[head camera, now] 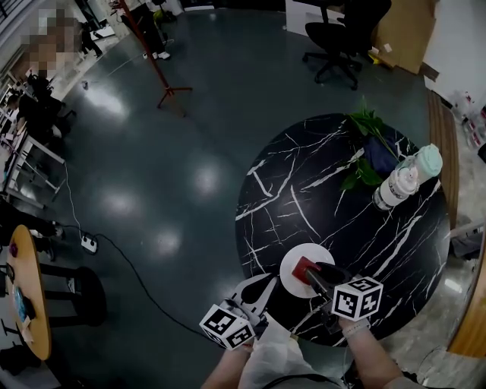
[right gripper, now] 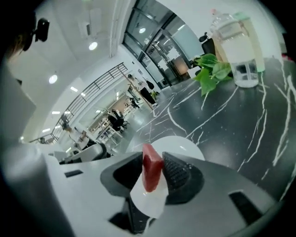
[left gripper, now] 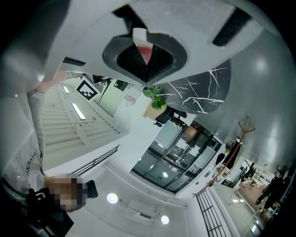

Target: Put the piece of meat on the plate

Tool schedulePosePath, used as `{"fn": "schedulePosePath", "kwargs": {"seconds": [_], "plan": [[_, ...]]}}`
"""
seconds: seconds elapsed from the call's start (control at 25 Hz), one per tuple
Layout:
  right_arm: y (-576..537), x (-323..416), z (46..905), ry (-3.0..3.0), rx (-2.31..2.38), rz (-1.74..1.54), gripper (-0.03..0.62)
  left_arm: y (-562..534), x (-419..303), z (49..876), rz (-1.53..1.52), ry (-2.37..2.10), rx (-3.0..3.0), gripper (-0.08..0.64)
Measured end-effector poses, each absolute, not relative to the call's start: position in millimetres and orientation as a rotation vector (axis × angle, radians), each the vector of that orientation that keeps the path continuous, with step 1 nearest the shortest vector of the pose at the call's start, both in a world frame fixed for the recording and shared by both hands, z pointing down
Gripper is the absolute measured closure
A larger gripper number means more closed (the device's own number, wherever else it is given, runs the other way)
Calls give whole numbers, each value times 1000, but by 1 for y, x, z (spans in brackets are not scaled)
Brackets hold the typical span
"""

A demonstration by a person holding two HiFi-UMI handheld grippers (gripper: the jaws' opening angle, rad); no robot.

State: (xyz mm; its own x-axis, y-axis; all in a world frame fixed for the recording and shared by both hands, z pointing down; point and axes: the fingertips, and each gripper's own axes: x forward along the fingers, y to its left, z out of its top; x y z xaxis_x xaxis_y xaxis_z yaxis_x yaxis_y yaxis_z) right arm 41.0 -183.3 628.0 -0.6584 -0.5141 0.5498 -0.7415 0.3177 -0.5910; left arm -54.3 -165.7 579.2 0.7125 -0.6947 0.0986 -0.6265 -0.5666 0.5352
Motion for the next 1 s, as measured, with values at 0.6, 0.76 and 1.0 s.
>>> {"fn": "schedulePosePath", "kwargs": {"seconds": [0.6, 0.76, 1.0], "plan": [[-183, 58, 585, -2436, 1265, 951, 370, -156, -43, 568, -177, -969, 2401, 551], [-171, 58, 570, -2484, 1263, 924, 370, -150, -37, 558, -194, -961, 2422, 551], [-147, 54, 551, -2530, 1222, 876, 371, -132, -31, 545, -209, -958, 2439, 551]]}}
